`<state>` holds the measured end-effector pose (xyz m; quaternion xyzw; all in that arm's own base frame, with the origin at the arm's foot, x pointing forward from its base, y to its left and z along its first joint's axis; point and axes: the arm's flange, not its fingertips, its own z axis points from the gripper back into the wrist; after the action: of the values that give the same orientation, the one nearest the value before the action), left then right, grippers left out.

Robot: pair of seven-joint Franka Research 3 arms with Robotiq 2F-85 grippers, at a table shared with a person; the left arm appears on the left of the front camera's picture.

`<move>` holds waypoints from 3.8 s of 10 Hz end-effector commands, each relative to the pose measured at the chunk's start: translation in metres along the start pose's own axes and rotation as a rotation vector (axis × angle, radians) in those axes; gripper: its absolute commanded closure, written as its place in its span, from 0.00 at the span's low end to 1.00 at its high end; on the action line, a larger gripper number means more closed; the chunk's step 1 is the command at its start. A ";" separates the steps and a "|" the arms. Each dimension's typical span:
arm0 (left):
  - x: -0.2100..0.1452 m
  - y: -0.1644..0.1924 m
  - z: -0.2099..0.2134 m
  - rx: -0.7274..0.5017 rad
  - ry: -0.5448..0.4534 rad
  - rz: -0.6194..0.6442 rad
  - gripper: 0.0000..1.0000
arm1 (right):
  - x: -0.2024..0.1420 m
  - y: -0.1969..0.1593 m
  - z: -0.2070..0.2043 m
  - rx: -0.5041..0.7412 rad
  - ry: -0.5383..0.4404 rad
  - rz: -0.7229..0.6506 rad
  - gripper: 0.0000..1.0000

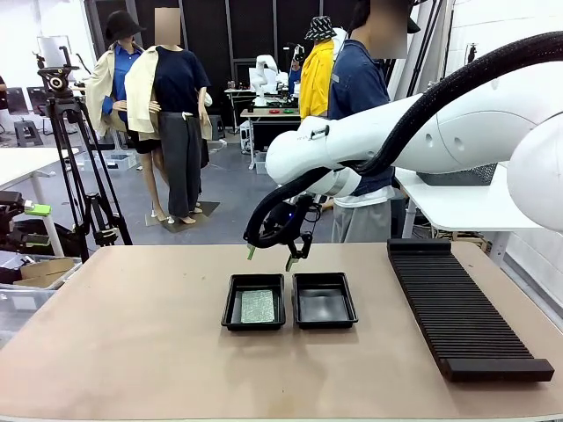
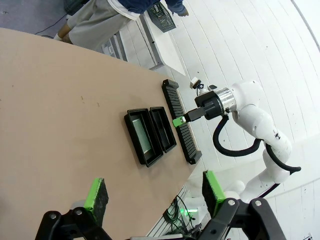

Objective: Inspect and transfer BCBs to ESD trays.
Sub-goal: Pick up the ESD tray and place it on the left side of the table.

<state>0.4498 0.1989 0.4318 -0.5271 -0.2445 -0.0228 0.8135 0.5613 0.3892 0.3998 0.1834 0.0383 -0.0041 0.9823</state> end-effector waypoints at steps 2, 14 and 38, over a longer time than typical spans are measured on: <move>0.000 -0.001 0.002 0.005 0.000 -0.003 0.00 | -0.002 -0.002 0.001 0.006 -0.010 -0.004 0.00; 0.006 -0.105 -0.121 0.162 0.179 -0.095 0.00 | -0.033 -0.126 0.085 0.312 -0.014 0.081 0.00; -0.058 -0.145 -0.389 0.614 0.622 -0.099 0.00 | -0.212 -0.406 0.144 0.686 -0.101 -0.074 0.00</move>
<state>0.4963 -0.2133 0.4015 -0.2334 -0.0106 -0.1546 0.9600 0.3527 -0.0358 0.4008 0.4884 -0.0030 -0.0668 0.8701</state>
